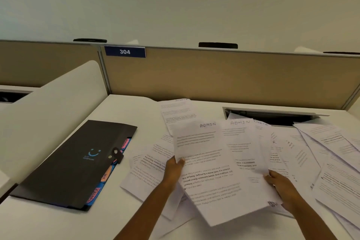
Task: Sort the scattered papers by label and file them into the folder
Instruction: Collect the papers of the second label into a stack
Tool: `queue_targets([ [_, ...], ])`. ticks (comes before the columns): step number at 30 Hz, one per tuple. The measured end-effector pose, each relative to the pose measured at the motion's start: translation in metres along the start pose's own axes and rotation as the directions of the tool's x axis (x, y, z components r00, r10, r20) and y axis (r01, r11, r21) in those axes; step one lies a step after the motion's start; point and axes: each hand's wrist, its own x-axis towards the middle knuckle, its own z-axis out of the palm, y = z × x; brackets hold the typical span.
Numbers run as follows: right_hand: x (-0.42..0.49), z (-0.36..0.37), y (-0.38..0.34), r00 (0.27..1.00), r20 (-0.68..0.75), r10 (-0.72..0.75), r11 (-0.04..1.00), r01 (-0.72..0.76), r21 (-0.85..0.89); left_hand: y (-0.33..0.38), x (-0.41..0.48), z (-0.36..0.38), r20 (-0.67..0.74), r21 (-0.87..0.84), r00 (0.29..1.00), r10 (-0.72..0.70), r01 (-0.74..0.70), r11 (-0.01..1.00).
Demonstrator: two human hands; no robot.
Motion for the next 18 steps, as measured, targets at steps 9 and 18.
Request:
queue_targets([
  [9, -0.020, 0.005, -0.006, 0.957, 0.289, 0.008, 0.992, 0.028, -0.120, -0.005, -0.010, 0.020, 0.008, -0.062, 1.000, 0.027, -0.026, 0.998],
  [18, -0.028, 0.017, -0.011, 0.928, 0.310, -0.206, 0.955, 0.259, -0.143, 0.022, -0.022, 0.035, 0.028, 0.028, 0.969, 0.247, -0.248, 0.968],
])
